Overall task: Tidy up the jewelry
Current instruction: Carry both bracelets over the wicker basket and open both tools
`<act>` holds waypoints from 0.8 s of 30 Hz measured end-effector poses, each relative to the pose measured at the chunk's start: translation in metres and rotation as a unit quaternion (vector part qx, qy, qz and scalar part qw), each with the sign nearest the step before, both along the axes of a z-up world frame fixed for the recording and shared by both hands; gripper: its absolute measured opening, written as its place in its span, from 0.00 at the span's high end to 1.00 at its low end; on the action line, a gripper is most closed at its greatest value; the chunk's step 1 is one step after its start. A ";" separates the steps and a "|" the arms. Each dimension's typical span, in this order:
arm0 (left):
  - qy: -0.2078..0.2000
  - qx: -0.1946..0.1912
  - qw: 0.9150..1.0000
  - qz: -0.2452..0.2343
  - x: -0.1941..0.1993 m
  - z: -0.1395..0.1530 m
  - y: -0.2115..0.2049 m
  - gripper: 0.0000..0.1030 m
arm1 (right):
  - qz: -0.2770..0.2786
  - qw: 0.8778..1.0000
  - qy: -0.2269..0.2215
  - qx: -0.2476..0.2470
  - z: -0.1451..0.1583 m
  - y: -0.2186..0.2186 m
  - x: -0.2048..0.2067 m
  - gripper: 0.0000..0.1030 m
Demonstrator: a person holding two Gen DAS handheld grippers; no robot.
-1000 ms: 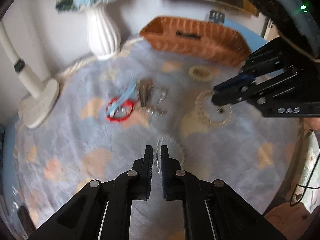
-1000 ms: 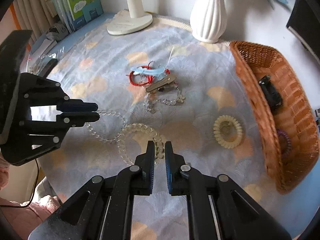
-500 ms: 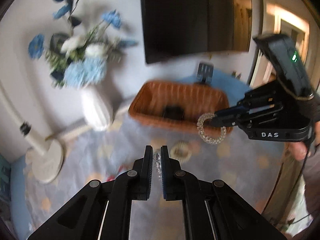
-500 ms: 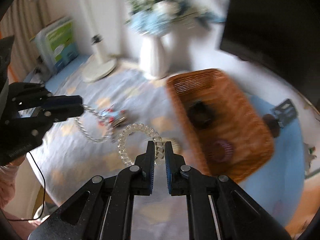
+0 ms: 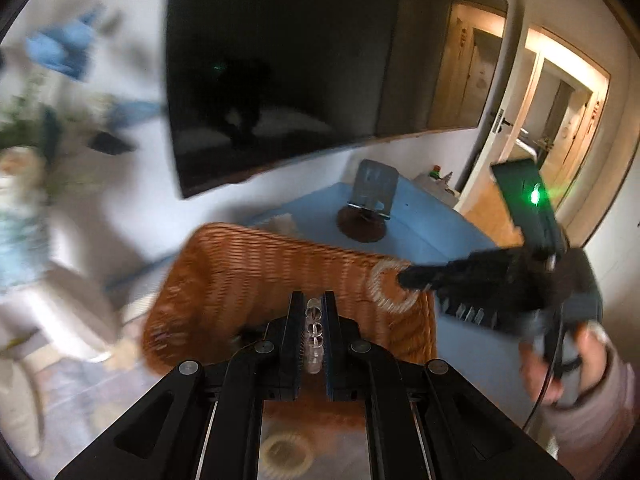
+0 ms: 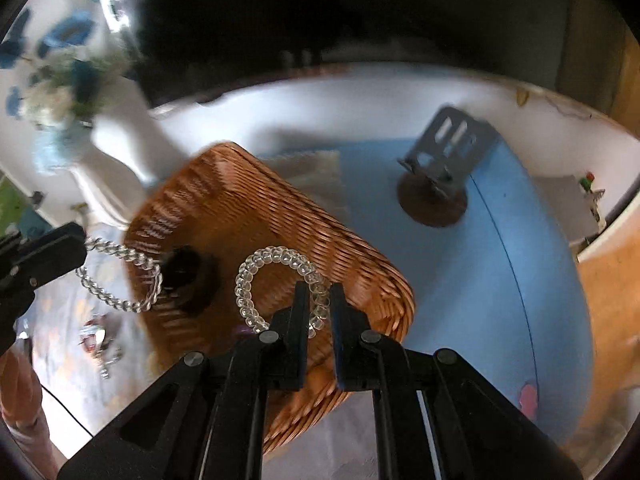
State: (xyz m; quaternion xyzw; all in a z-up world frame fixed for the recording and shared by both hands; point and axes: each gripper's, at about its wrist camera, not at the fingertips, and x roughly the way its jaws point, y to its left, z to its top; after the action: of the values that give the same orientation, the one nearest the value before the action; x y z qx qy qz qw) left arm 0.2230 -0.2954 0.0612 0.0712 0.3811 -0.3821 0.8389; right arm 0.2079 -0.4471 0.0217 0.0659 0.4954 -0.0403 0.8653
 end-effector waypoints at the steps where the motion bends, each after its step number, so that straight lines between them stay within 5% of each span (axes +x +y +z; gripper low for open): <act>1: 0.009 0.001 1.000 -0.004 0.005 -0.007 -0.009 0.92 | 0.001 1.000 0.006 0.001 -0.006 0.000 0.003 0.88; 8: 0.061 0.028 0.998 -0.004 0.024 -0.064 -0.041 0.92 | 0.008 0.999 0.040 -0.031 -0.035 0.007 0.014 0.89; 13: 0.063 0.032 0.997 -0.017 0.022 -0.071 -0.033 0.92 | 0.013 0.999 0.027 -0.033 -0.030 0.012 0.008 0.88; 16: 0.067 0.023 0.997 -0.025 0.015 -0.063 -0.017 0.76 | 0.012 1.000 0.005 -0.019 -0.013 0.015 0.000 0.87; 18: 0.058 0.020 0.998 -0.025 0.009 -0.056 -0.004 0.55 | 0.014 1.000 -0.005 -0.017 -0.006 0.021 -0.003 0.80; 22: 0.039 0.018 0.999 -0.018 -0.009 -0.041 0.030 0.54 | 0.035 0.999 -0.023 -0.009 0.014 0.043 -0.019 0.71; 24: 0.032 0.015 0.999 -0.010 -0.018 -0.033 0.054 0.54 | 0.050 0.998 -0.030 -0.008 0.023 0.058 -0.026 0.58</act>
State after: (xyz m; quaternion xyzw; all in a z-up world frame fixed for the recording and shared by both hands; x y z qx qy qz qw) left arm 0.2048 -0.2419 0.0278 0.0754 0.4128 -0.3869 0.8211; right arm 0.1821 -0.3889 0.0446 0.0350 0.4718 0.0006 0.8810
